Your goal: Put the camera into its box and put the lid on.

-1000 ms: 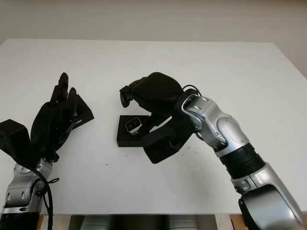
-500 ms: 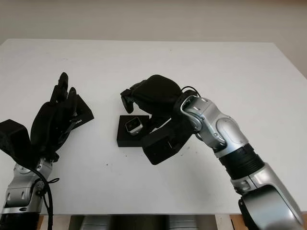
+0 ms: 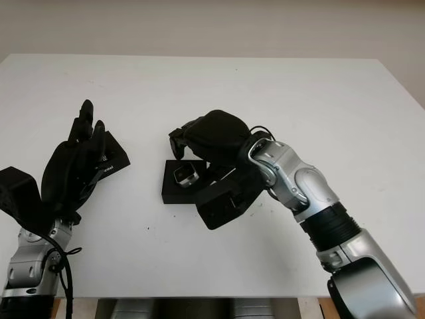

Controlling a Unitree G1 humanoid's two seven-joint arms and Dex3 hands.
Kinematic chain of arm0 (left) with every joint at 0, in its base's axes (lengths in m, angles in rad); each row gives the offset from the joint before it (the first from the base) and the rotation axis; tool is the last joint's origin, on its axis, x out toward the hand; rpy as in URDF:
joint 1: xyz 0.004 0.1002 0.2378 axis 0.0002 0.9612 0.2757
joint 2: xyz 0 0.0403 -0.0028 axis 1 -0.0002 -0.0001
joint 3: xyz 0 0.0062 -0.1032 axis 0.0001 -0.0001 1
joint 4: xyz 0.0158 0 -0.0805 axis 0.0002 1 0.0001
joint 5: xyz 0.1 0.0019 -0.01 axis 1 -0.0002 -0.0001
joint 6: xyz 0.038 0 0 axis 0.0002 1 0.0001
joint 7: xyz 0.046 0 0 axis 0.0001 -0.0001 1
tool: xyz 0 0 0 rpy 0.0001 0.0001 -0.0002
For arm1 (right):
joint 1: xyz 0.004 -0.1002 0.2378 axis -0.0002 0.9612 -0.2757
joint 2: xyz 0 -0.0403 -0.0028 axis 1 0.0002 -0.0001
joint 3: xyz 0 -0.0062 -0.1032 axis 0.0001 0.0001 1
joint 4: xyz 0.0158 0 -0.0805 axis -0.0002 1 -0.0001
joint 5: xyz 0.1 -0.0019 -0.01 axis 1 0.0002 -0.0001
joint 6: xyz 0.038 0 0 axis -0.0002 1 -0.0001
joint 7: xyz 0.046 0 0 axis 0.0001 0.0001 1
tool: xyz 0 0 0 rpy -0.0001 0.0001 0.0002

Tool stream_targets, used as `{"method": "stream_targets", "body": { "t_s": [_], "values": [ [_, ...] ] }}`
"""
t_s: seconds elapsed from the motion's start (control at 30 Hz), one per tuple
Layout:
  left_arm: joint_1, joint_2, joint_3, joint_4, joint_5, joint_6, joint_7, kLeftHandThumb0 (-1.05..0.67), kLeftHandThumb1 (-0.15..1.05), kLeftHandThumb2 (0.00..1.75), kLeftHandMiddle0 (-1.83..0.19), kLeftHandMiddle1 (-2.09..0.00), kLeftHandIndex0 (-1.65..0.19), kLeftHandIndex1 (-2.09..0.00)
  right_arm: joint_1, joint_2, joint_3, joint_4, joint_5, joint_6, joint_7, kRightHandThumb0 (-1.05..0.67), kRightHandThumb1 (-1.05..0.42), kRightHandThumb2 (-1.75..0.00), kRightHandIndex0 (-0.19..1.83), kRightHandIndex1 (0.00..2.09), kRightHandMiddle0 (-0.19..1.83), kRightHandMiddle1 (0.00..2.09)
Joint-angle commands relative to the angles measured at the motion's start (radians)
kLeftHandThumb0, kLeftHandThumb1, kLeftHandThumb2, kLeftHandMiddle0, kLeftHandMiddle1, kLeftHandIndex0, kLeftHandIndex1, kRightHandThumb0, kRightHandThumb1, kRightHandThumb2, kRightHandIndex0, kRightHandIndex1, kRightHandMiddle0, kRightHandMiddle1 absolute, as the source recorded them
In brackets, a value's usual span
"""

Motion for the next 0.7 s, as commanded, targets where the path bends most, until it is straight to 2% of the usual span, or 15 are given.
{"method": "stream_targets", "body": {
  "t_s": [0.0, 0.2, 0.4, 0.57, 0.67],
  "values": [
    [0.009, 0.003, 0.002, -0.011, 0.002, -0.011, 0.000, -0.76, 1.05, 0.51, 0.19, 0.00, 0.19, 0.00, 0.001, 0.004, 0.004, 0.001, 0.009, 0.001, -0.002, -0.82, -0.94, -0.05, 0.42, 0.06, 0.28, 1.06],
    [0.010, 0.004, 0.001, -0.017, -0.003, -0.005, -0.005, -0.77, 1.05, 0.51, 0.19, 0.00, 0.19, 0.00, 0.003, 0.007, -0.001, 0.007, 0.018, -0.001, -0.009, -0.77, -0.95, -0.06, 0.43, 0.06, 0.31, 1.07],
    [0.008, 0.004, 0.002, -0.014, -0.003, -0.007, -0.005, -0.77, 1.05, 0.51, 0.19, 0.00, 0.19, 0.00, 0.002, 0.011, -0.004, 0.011, 0.022, 0.000, -0.026, -0.62, -0.96, -0.06, 0.52, 0.11, 0.49, 1.18],
    [0.008, 0.005, 0.001, -0.017, 0.002, -0.005, -0.001, -0.77, 1.05, 0.51, 0.19, 0.00, 0.19, 0.00, 0.000, 0.001, 0.000, 0.008, 0.016, -0.011, -0.034, -0.53, -0.99, -0.06, 0.58, 0.18, 0.49, 1.53],
    [0.008, 0.003, 0.001, -0.019, 0.002, -0.004, 0.003, -0.77, 1.05, 0.51, 0.19, 0.00, 0.19, 0.00, 0.002, -0.003, 0.001, -0.001, 0.009, -0.012, -0.034, -0.51, -0.99, -0.05, 0.59, 0.22, 0.46, 1.56]
  ]
}}
